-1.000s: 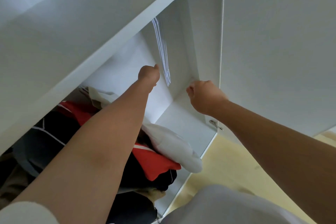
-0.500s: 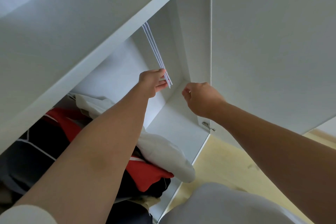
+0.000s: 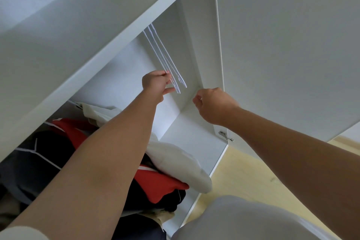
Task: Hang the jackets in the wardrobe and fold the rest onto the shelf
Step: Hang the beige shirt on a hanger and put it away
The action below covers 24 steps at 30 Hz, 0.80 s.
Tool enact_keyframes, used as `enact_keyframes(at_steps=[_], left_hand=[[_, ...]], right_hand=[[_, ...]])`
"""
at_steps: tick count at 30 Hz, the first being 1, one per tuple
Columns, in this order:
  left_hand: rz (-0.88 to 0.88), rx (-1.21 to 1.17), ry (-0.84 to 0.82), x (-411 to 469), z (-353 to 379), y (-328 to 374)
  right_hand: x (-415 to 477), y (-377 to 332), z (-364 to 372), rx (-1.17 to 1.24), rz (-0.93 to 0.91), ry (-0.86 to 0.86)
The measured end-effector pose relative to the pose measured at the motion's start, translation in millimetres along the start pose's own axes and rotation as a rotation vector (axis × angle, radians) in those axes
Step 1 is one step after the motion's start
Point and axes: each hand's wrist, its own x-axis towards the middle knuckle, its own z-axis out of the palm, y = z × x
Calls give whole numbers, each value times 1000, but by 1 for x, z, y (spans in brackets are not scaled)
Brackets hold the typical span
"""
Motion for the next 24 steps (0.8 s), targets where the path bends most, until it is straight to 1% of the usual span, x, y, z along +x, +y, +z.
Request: enact_keyframes(at_steps=[5, 15, 21, 24], left_hand=[[28, -40, 53, -10, -3, 1], [87, -89, 66, -59, -1, -8], [74, -80, 85, -94, 0, -18], [21, -74, 97, -106, 0, -23]], right_hand=[[-3, 3, -1, 4, -10, 8], [-18, 5, -6, 23, -32, -18], [-31, -1, -3, 136, -71, -26], [-41, -4, -2, 150, -104, -22]])
